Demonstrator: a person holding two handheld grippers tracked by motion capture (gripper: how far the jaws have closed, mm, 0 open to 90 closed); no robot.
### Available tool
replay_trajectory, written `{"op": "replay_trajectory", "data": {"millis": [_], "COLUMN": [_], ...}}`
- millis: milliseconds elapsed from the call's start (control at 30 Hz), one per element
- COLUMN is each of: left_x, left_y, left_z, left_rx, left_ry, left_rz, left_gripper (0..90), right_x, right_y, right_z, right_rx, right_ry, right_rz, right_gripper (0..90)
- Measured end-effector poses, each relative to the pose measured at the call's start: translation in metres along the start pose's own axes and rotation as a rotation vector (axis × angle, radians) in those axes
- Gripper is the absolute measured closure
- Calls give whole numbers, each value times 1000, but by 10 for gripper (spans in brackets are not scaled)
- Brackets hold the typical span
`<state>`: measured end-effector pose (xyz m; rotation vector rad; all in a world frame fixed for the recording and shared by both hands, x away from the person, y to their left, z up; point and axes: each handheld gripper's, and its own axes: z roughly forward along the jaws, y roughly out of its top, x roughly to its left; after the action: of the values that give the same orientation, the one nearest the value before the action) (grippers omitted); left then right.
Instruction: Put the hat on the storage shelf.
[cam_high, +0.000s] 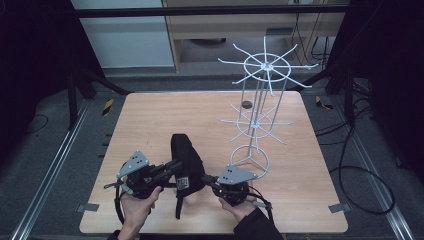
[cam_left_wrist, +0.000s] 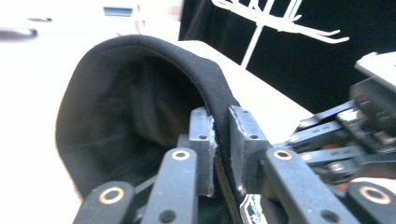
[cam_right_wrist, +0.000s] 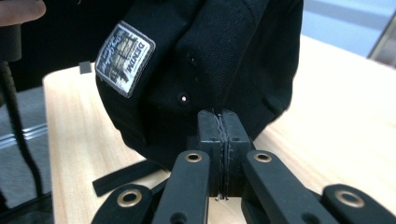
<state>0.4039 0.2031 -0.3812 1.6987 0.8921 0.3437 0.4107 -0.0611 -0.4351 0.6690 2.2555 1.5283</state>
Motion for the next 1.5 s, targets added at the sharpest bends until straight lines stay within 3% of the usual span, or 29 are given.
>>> {"op": "replay_trajectory", "data": {"millis": [67, 133, 267, 433, 667, 833, 967, 1067, 1233, 1333, 1500], "left_x": [-1, 1, 10, 25, 52, 75, 92, 101, 99, 89, 76], "left_y": [-1, -4, -11, -20, -37, -51, -61, -66, -60, -48, -35], "left_z": [-2, -4, -10, -20, -30, -31, -30, -28, -35, -39, -33], "left_rx": [4, 16, 23, 47, 97, 145, 193, 225, 183, 149, 157], "left_ry": [55, 85, 125, 200, 303, 354, 370, 395, 421, 399, 347], "left_rz": [37, 51, 27, 18, -19, -64, -101, -108, -87, -53, -19], "left_gripper": [724, 684, 646, 629, 596, 593, 632, 644, 618, 586, 528], "right_x": [3, 6, 17, 26, 46, 54, 55, 50, 35, 22, 3], "right_y": [5, 10, 18, 26, 40, 42, 41, 39, 30, 21, 5], "right_z": [-1, -1, 8, 27, 59, 82, 91, 89, 66, 48, 17], "right_rx": [6, 20, 62, 104, 165, 151, 99, 56, 41, 45, 61], "right_ry": [-19, -25, -28, -3, -15, -14, 3, 20, -24, -48, -97], "right_rz": [-29, -48, -105, -121, -157, -172, -138, -94, -64, -41, 13], "right_gripper": [898, 899, 898, 895, 874, 827, 746, 699, 644, 595, 539]}}
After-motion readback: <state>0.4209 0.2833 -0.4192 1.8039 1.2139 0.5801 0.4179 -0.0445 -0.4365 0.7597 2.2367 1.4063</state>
